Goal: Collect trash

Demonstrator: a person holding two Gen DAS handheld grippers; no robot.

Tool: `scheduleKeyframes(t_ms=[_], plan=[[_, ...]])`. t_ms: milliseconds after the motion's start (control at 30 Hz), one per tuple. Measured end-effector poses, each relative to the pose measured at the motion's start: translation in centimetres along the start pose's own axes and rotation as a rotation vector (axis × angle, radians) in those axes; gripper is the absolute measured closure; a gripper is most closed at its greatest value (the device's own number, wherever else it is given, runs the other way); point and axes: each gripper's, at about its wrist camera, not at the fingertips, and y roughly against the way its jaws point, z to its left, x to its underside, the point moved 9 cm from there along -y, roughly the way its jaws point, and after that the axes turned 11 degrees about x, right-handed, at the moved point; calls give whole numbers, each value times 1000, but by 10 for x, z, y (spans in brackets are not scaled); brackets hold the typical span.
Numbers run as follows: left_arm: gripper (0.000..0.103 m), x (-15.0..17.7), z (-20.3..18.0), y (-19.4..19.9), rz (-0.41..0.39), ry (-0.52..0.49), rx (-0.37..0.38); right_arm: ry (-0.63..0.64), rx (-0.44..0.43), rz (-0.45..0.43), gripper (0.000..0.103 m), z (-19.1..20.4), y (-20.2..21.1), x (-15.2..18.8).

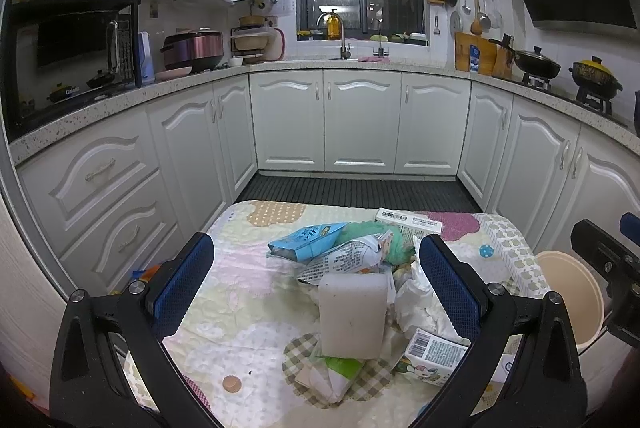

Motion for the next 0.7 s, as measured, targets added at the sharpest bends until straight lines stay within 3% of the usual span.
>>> scheduleKeyframes(t_ms=[700], plan=[[1,4,-5,-1,6,-6,15,-9,13,-11,0,-4,2,-2]])
